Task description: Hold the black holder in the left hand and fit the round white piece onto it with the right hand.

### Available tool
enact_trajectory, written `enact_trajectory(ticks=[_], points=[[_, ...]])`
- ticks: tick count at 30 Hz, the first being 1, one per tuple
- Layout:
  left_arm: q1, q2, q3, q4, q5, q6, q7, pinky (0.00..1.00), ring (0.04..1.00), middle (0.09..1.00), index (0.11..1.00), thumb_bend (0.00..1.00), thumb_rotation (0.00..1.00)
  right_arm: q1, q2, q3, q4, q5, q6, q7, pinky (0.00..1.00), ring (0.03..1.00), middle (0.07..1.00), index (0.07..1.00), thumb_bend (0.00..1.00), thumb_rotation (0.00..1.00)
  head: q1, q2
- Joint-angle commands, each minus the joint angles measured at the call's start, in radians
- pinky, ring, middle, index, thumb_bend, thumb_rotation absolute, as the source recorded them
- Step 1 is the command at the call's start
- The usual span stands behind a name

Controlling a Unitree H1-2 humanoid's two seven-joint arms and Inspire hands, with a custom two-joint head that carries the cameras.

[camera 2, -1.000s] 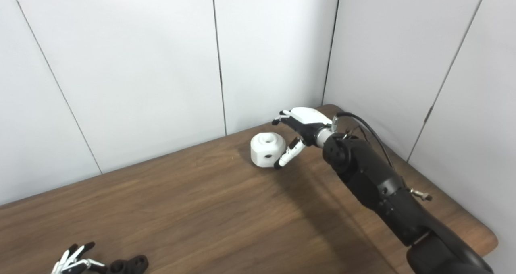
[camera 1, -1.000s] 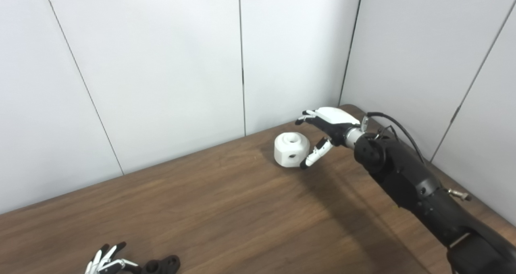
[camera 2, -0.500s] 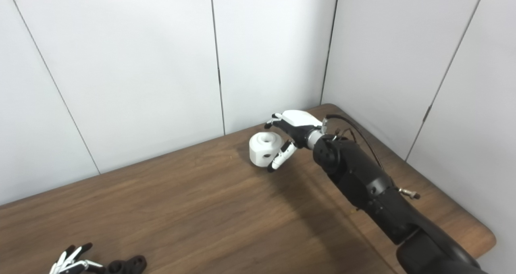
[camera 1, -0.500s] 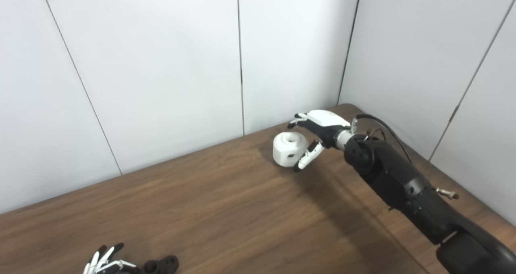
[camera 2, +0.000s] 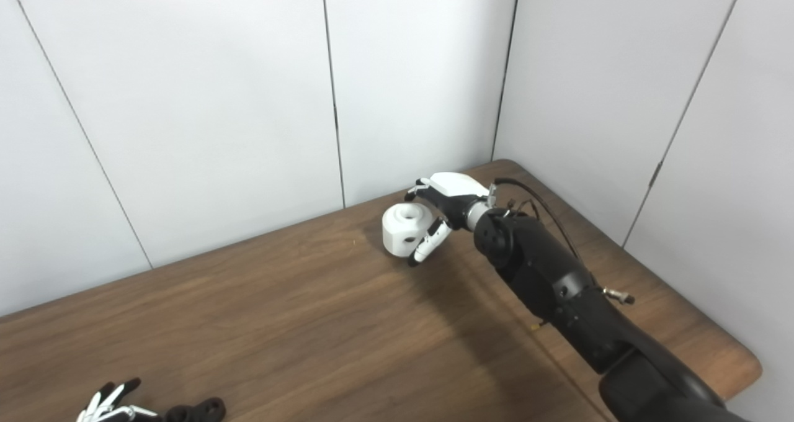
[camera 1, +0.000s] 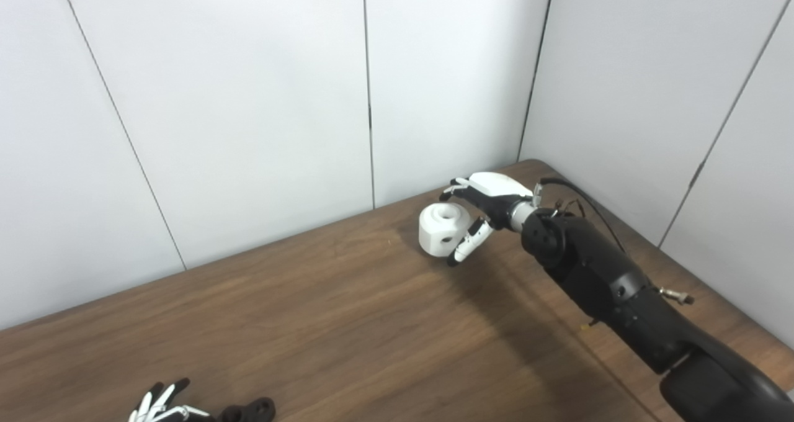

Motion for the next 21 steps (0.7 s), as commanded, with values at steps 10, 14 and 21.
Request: enact_trajectory(ticks=[10,14,21], points=[[0.032,0.01,-0.006,-0.021,0.008,0.008,-0.013,1.0,1.0,0.914,0.482,0.52,0.04,-0.054,-0.02,-0.003,0.018,-0.001,-0.041,-0.054,1.0,1.0,0.973,0.845,1.0,0.37,0.003,0.006],[0.034,0.009,-0.005,-0.026,0.006,0.011,-0.014,1.0,1.0,0.912,0.482,0.52,0.04,-0.049,-0.014,-0.005,0.017,-0.013,-0.047,-0.088,0.98,0.988,0.953,0.823,1.0,0.34,0.003,0.007],[0.034,0.008,-0.004,-0.029,0.004,0.012,-0.016,1.0,1.0,0.912,0.482,0.52,0.04,-0.047,-0.012,0.008,0.05,-0.034,-0.087,-0.153,0.93,0.937,0.893,0.734,0.97,0.28,0.005,0.008]])
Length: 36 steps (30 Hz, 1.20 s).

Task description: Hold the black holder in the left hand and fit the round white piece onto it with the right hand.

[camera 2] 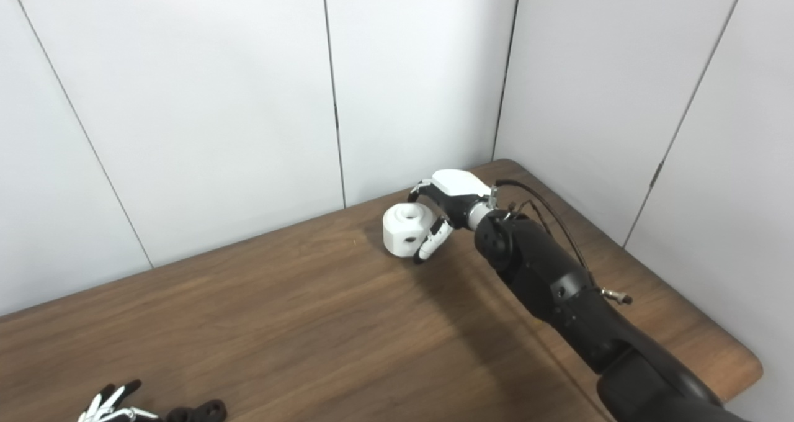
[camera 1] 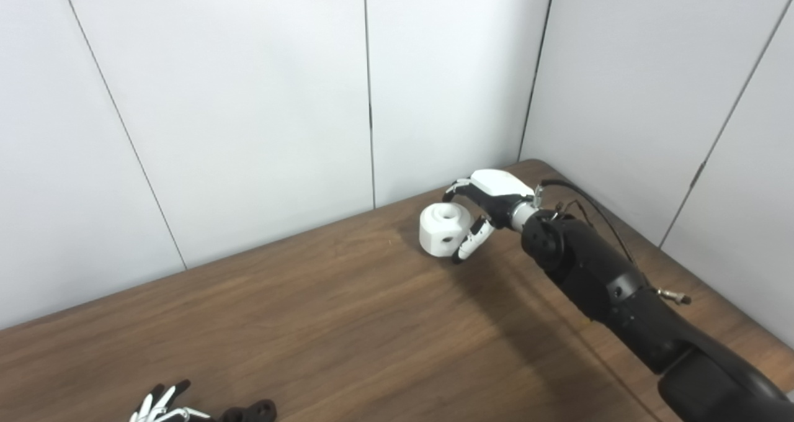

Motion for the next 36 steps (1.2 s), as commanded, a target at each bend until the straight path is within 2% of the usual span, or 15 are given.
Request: enact_trajectory(ticks=[1,4,8,9,10,13,17,20,26,33,36], points=[[0.025,0.008,-0.004,-0.016,0.003,0.006,-0.011,1.0,1.0,0.912,0.482,0.52,0.04,-0.048,-0.016,-0.003,0.011,-0.014,-0.037,-0.053,0.92,0.925,0.878,0.704,0.94,0.27,-0.001,0.0],[0.025,0.009,-0.004,-0.017,0.005,0.006,-0.012,1.0,1.0,0.913,0.482,0.52,0.04,-0.053,-0.011,0.001,0.036,-0.014,-0.05,-0.073,0.9,0.902,0.845,0.655,0.9,0.24,0.0,0.001],[0.026,0.008,-0.004,-0.023,0.008,0.012,-0.013,1.0,1.0,0.911,0.482,0.52,0.04,-0.059,-0.001,0.0,0.09,-0.008,-0.108,-0.145,0.87,0.872,0.809,0.574,0.87,0.22,0.003,0.004],[0.027,0.007,-0.004,-0.025,0.008,0.015,-0.015,1.0,1.0,0.911,0.482,0.52,0.04,-0.058,0.003,-0.003,0.094,-0.007,-0.117,-0.161,0.87,0.868,0.803,0.531,0.7,0.18,0.001,0.004],[0.027,0.007,-0.004,-0.026,0.007,0.017,-0.017,1.0,1.0,0.912,0.482,0.52,0.04,-0.057,0.005,-0.004,0.097,-0.006,-0.123,-0.172,0.87,0.86,0.794,0.503,0.6,0.16,0.001,0.004],[0.027,0.006,-0.003,-0.023,0.004,0.012,-0.013,1.0,1.0,0.912,0.482,0.52,0.04,-0.058,0.009,-0.006,0.111,-0.001,-0.134,-0.196,0.87,0.854,0.781,0.486,0.53,0.14,0.002,0.005],[0.025,0.007,-0.005,-0.024,0.007,0.018,-0.017,1.0,1.0,0.912,0.482,0.52,0.04,-0.068,0.012,-0.002,0.154,-0.005,-0.161,-0.23,0.87,0.844,0.77,0.482,0.52,0.14,0.001,0.004],[0.024,0.008,-0.006,-0.022,0.009,0.017,-0.017,1.0,1.0,0.912,0.482,0.52,0.04,-0.061,0.008,0.006,0.127,-0.019,-0.151,-0.224,0.86,0.83,0.759,0.48,0.51,0.13,0.001,0.005],[0.025,0.006,-0.006,-0.022,0.007,0.017,-0.016,1.0,1.0,0.909,0.482,0.52,0.04,-0.07,0.001,0.017,0.166,-0.027,-0.173,-0.235,0.85,0.82,0.759,0.481,0.51,0.13,0.001,0.005],[0.021,0.002,-0.009,-0.02,0.012,0.02,-0.014,1.0,1.0,0.91,0.483,0.52,0.04,-0.071,0.0,0.011,0.168,-0.011,-0.177,-0.218,0.85,0.822,0.762,0.48,0.51,0.13,0.011,0.005],[0.019,0.002,-0.011,-0.02,0.017,0.022,-0.014,1.0,1.0,0.91,0.483,0.52,0.04,-0.062,0.008,-0.004,0.133,0.017,-0.146,-0.177,0.86,0.835,0.78,0.48,0.51,0.13,0.016,0.009]])
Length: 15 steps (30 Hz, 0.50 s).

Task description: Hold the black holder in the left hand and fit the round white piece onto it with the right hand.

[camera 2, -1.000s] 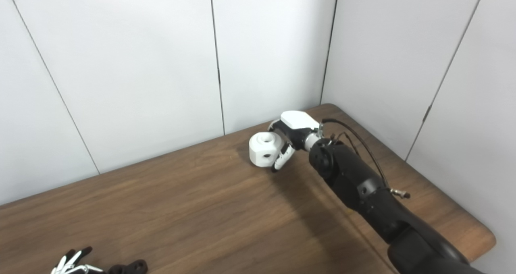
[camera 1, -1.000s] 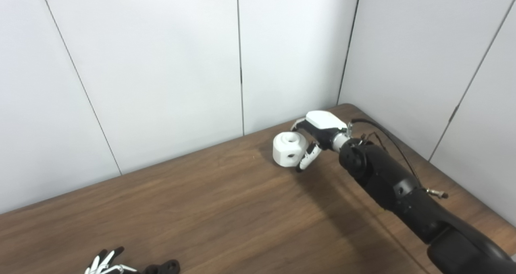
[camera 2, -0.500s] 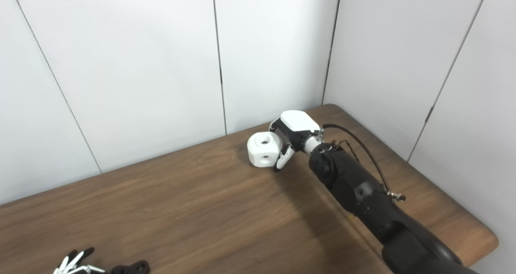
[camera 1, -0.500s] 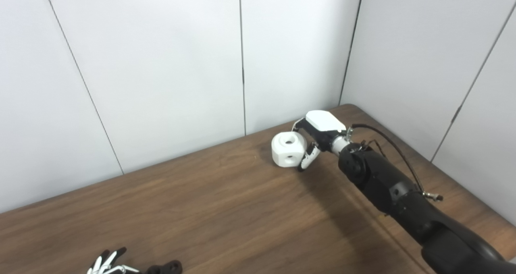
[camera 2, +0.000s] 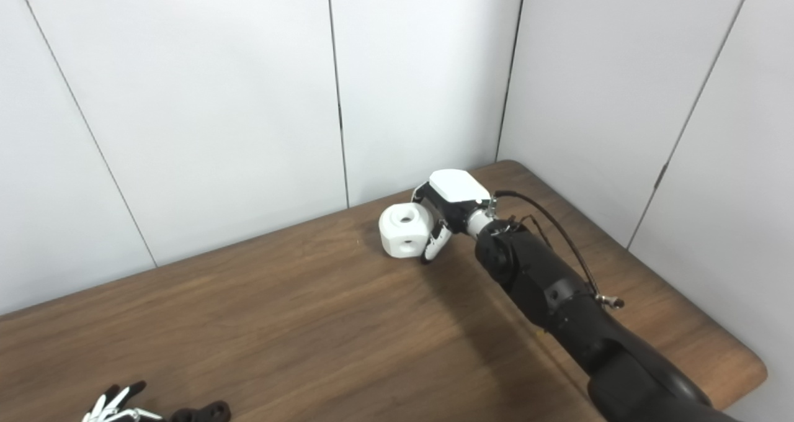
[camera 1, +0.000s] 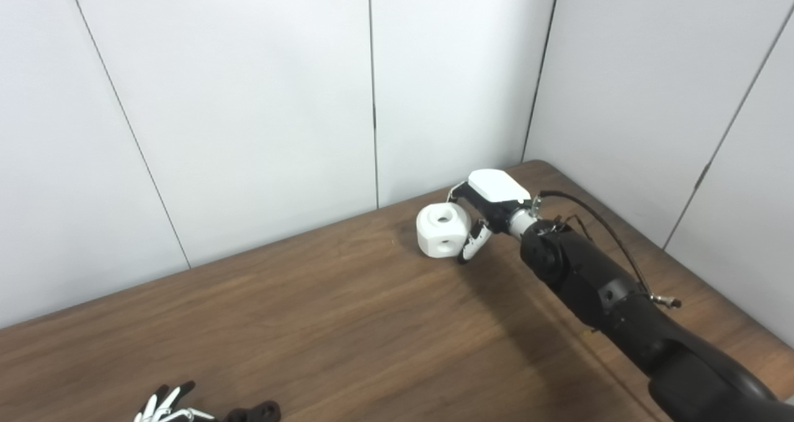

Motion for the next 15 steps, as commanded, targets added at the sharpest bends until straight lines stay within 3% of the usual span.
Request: enact_trajectory(ticks=[1,5,8,15], points=[[0.009,0.002,-0.007,-0.004,0.012,0.01,-0.01,1.0,1.0,0.91,0.483,0.52,0.04,-0.037,-0.019,-0.023,-0.034,0.027,0.016,0.024,0.87,0.84,0.789,0.48,0.51,0.13,-0.001,0.002],[0.007,0.001,-0.006,0.0,0.006,0.009,-0.012,1.0,1.0,0.909,0.483,0.52,0.04,-0.021,-0.004,-0.055,-0.08,0.091,0.064,0.083,0.9,0.86,0.817,0.481,0.51,0.13,0.001,0.001],[0.005,0.001,-0.004,-0.001,0.007,0.015,-0.014,1.0,1.0,0.907,0.483,0.52,0.04,-0.011,0.001,-0.076,-0.096,0.136,0.062,0.103,0.89,0.855,0.828,0.482,0.51,0.13,0.0,0.001],[0.001,0.001,-0.004,0.008,0.004,0.008,-0.012,1.0,1.0,0.906,0.482,0.52,0.04,-0.001,-0.009,-0.099,-0.11,0.197,0.049,0.135,0.78,0.825,0.806,0.484,0.51,0.13,-0.002,0.003]])
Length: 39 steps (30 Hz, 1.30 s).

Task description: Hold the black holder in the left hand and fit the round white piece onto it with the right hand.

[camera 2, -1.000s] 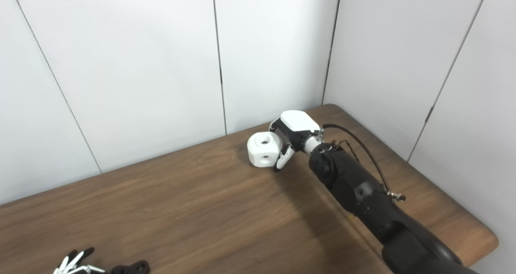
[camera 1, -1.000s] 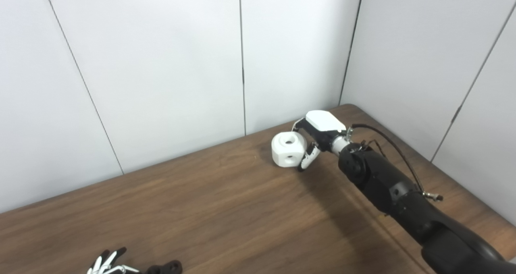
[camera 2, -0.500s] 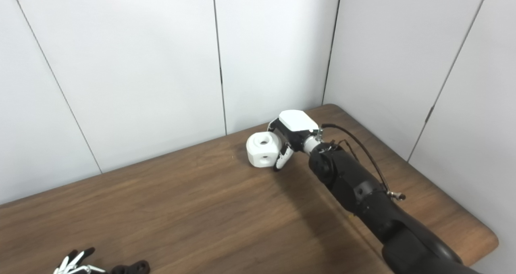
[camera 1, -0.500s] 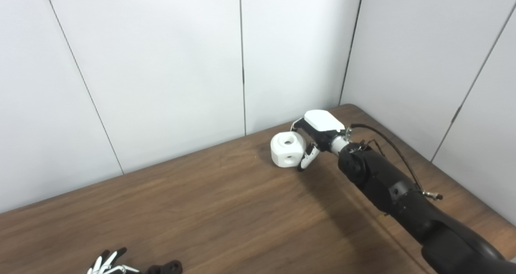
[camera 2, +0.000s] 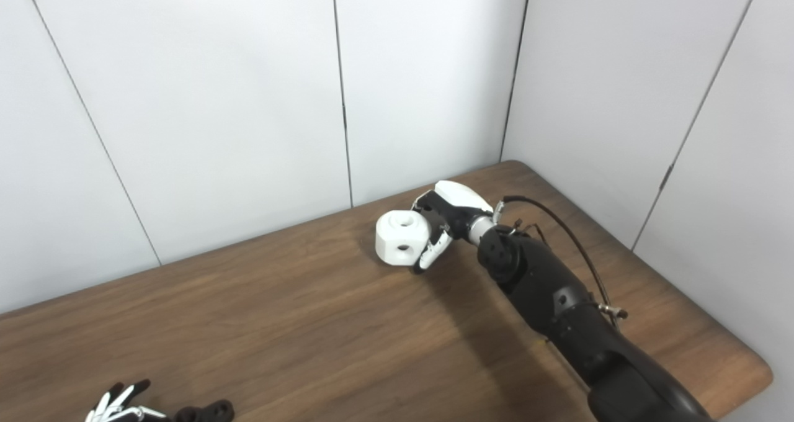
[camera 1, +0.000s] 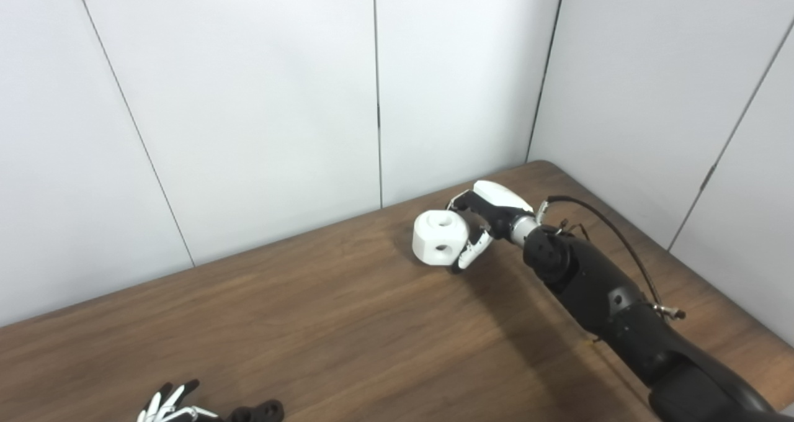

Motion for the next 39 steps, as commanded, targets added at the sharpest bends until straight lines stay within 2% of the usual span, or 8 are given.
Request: enact_trajectory(ticks=[1,8,12,17,22,27,32,39], points=[[0.003,0.004,-0.003,0.007,-0.002,0.007,-0.013,1.0,1.0,0.906,0.482,0.52,0.04,-0.029,-0.036,-0.03,-0.046,0.026,-0.011,-0.001,0.79,0.832,0.815,0.484,0.51,0.13,0.002,0.002],[-0.001,0.004,-0.003,0.003,-0.002,0.018,-0.021,1.0,1.0,0.903,0.482,0.52,0.04,-0.008,-0.039,-0.045,-0.085,0.067,-0.021,0.027,0.79,0.798,0.761,0.482,0.5,0.13,0.01,0.007],[-0.003,0.001,-0.005,0.001,-0.002,0.028,-0.024,1.0,1.0,0.9,0.482,0.52,0.04,0.021,-0.028,-0.059,-0.201,0.08,0.037,0.064,0.83,0.831,0.773,0.481,0.51,0.13,0.025,0.014],[-0.006,-0.005,-0.011,-0.003,0.001,0.043,-0.028,1.0,1.0,0.897,0.482,0.52,0.04,0.036,-0.031,-0.053,-0.231,0.106,-0.013,0.085,0.84,0.838,0.752,0.48,0.5,0.14,0.044,0.021],[-0.009,-0.014,-0.019,0.0,0.015,0.051,-0.026,1.0,1.0,0.894,0.483,0.52,0.04,0.059,-0.02,-0.06,-0.315,0.133,-0.001,0.115,0.87,0.843,0.748,0.48,0.5,0.14,0.08,0.032],[-0.012,-0.028,-0.034,-0.002,0.033,0.058,-0.026,1.0,1.0,0.899,0.482,0.52,0.04,0.071,-0.02,-0.057,-0.369,0.16,-0.028,0.138,0.91,0.834,0.747,0.479,0.5,0.14,0.165,0.078],[-0.025,-0.049,-0.055,-0.005,0.063,0.097,-0.032,1.0,1.0,0.907,0.482,0.52,0.04,0.07,-0.032,-0.049,-0.467,0.145,0.024,0.193,0.99,0.849,0.752,0.48,0.5,0.14,0.245,0.12],[-0.067,-0.091,-0.095,0.032,0.089,0.155,-0.043,1.0,1.0,0.921,0.481,0.52,0.04,0.054,-0.041,-0.031,-0.52,0.14,-0.013,0.24,0.92,0.834,0.744,0.48,0.5,0.14,0.336,0.146]])
